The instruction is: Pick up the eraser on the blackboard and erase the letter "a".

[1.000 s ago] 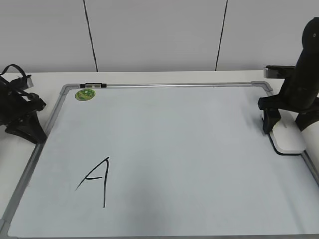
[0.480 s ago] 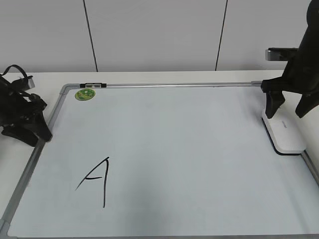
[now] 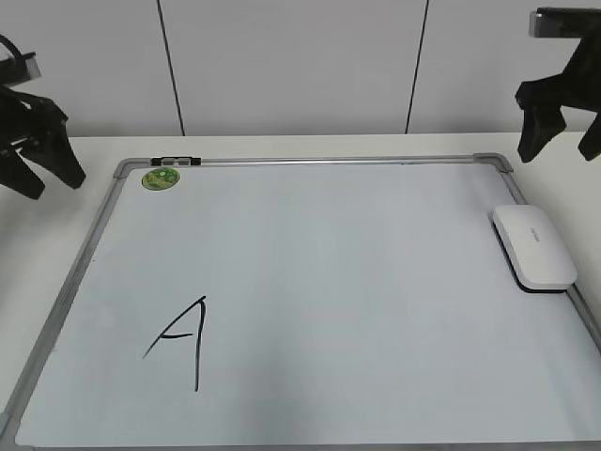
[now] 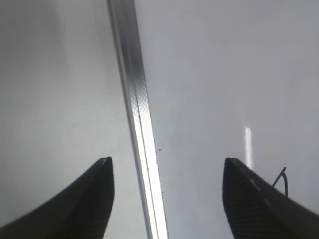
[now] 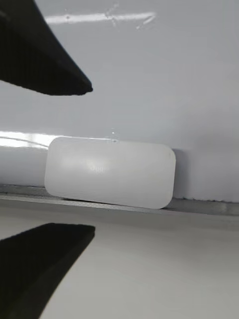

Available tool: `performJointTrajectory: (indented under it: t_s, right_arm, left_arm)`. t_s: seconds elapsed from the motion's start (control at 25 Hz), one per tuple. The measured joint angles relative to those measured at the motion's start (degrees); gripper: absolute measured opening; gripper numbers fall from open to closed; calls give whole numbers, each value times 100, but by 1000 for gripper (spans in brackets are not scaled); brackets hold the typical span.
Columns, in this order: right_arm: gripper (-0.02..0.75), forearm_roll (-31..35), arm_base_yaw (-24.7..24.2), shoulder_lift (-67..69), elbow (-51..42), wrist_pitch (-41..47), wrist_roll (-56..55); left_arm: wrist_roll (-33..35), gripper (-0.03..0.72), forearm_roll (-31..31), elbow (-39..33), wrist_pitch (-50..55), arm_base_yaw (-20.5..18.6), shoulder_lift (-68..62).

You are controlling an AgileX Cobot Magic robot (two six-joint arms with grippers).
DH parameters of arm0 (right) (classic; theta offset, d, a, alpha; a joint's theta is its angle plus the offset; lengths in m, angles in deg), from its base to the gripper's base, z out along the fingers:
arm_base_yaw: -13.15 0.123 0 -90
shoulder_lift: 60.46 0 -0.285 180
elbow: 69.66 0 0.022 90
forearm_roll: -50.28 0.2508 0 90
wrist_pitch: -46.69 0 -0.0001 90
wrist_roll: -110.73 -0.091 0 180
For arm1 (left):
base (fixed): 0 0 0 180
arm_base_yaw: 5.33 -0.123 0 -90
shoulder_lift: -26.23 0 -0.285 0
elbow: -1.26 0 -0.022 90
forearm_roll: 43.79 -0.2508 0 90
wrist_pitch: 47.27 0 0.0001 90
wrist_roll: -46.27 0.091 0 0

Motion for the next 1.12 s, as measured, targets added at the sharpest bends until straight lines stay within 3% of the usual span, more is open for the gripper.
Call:
performJointTrajectory:
  t_s: [0.12, 0.52, 0.8, 1.12]
  right_arm:
    - [589, 0, 65, -284, -38, 0, 0]
    - [589, -24, 106, -2262, -1320, 87, 14]
    - [589, -151, 106, -3597, -2275, 134, 17]
    - [588, -275, 106, -5509, -3472, 195, 27]
  left_arm:
    - [-221, 503, -363, 0, 48, 121, 465]
    - [-373, 503, -648, -235, 148, 630, 2247]
    - [-498, 496, -736, -1428, 176, 1058, 3415]
    - [-742, 486, -759, -3231, 192, 1115, 5352]
